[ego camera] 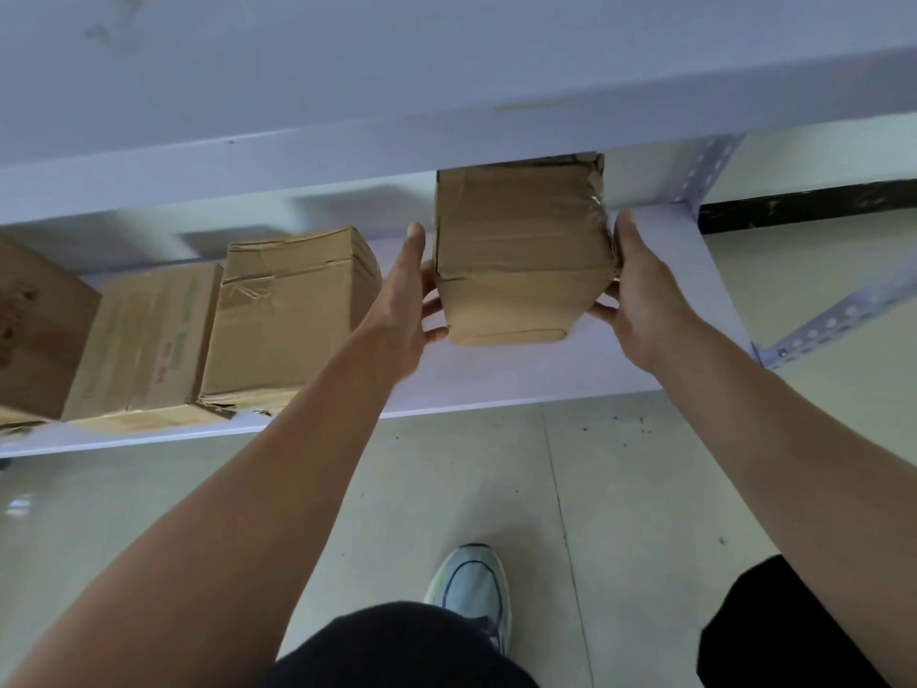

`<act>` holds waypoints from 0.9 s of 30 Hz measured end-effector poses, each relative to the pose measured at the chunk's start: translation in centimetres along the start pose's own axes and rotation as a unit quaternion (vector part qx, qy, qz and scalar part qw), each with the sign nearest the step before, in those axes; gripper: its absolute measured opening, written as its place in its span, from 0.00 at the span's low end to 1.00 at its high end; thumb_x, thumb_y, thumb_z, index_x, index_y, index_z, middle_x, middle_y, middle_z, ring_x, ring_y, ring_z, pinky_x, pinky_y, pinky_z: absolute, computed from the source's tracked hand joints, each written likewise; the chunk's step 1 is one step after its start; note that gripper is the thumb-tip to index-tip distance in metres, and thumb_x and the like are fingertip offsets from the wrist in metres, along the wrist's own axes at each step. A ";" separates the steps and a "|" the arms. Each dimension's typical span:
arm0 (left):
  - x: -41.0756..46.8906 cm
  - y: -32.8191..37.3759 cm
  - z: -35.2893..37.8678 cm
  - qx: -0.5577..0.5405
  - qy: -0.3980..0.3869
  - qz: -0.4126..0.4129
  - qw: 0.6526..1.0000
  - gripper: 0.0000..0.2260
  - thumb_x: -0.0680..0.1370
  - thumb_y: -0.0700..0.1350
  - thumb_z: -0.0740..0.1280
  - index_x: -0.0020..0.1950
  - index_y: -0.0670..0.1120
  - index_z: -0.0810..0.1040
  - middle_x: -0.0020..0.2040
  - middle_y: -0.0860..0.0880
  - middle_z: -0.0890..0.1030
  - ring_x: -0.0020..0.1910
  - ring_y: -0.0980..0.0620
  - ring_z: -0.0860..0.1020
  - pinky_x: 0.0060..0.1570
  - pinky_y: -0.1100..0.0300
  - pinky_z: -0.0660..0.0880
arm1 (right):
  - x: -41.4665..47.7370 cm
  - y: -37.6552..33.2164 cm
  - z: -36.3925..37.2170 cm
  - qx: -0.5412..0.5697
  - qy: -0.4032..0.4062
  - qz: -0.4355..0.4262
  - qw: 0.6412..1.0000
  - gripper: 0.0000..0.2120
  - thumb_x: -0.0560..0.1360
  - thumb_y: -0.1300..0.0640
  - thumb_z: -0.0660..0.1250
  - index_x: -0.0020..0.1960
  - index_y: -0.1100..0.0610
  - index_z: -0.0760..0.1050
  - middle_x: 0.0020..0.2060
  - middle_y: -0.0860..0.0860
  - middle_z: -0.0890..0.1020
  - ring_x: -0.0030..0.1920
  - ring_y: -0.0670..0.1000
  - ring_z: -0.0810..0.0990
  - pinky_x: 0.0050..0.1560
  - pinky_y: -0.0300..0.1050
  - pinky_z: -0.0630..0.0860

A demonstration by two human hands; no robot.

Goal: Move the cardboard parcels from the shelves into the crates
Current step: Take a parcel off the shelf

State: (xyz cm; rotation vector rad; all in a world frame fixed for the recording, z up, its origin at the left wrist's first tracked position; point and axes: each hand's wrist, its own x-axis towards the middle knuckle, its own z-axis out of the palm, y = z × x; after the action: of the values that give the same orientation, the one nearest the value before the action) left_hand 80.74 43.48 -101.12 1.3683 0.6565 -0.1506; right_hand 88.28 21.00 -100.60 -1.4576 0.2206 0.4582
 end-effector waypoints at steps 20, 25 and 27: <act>-1.8 -5.9 -0.8 -0.018 -0.039 0.006 0.999 0.31 0.88 0.66 0.48 0.76 0.50 0.79 0.69 0.51 0.84 0.73 0.49 0.78 0.76 0.45 0.70 | -1.5 5.6 0.4 -0.008 -0.022 0.067 0.997 0.26 0.86 0.33 0.53 0.67 0.46 0.83 0.58 0.45 0.88 0.60 0.47 0.86 0.59 0.45 0.80; -2.2 -5.6 0.4 -0.023 -0.054 0.031 0.998 0.31 0.89 0.65 0.45 0.83 0.51 0.72 0.77 0.49 0.79 0.79 0.47 0.74 0.83 0.40 0.63 | -1.4 5.9 0.9 0.014 -0.036 0.064 0.997 0.26 0.85 0.32 0.50 0.66 0.42 0.82 0.58 0.45 0.89 0.58 0.47 0.88 0.65 0.53 0.81; -2.6 -5.9 1.0 -0.024 -0.056 0.048 0.997 0.32 0.89 0.65 0.44 0.84 0.51 0.69 0.78 0.49 0.78 0.79 0.48 0.74 0.83 0.42 0.64 | -1.5 6.1 1.2 0.017 -0.034 0.058 0.998 0.26 0.85 0.31 0.50 0.65 0.40 0.82 0.57 0.45 0.89 0.57 0.47 0.88 0.67 0.56 0.81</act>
State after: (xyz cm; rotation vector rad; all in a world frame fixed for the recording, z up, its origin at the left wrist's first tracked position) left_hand 76.17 40.55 -104.75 1.3325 0.4965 -0.1341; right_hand 84.15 22.18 -105.31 -1.3970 0.2585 0.5958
